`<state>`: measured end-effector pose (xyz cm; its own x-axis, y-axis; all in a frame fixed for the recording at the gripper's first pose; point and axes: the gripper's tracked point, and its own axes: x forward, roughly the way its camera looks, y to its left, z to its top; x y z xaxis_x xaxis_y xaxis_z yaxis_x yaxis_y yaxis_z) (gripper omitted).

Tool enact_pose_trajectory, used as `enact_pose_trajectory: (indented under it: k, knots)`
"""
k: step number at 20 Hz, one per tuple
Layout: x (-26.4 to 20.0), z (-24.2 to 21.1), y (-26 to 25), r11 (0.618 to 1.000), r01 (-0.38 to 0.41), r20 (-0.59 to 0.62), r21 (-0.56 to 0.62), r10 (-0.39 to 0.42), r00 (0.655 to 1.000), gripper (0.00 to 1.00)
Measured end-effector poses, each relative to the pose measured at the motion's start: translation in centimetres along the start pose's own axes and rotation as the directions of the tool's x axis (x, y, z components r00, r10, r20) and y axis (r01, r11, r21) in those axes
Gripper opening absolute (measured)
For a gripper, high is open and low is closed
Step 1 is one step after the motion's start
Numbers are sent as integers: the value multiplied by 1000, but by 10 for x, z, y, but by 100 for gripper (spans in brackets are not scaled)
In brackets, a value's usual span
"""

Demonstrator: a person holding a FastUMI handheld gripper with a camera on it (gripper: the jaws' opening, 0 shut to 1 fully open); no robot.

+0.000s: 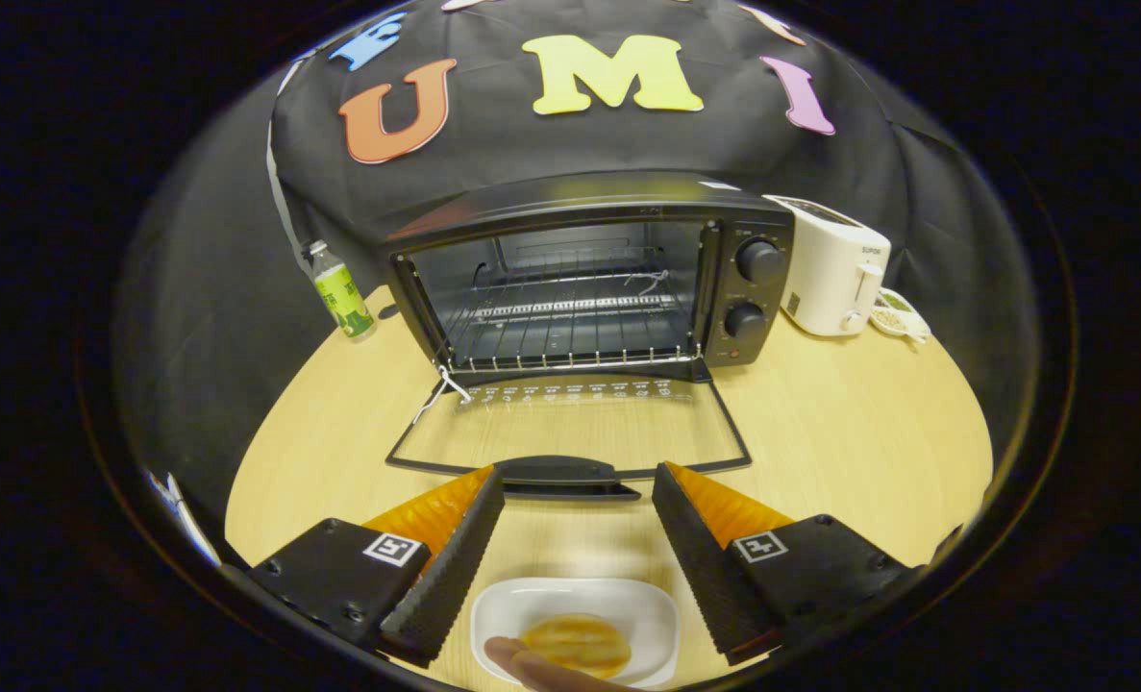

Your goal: Open the toaster oven, put the food inside, and close the toaster oven door.

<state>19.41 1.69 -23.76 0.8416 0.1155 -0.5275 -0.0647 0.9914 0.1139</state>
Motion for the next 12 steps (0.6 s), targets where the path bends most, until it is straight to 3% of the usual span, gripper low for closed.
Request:
enact_pose_trajectory:
  k: [7,12]
  knots:
    - [-47,-33,6,997,-81,9,1,81,997,100]
    - [-74,-58,2,998,-60,69,-7,61,996,100]
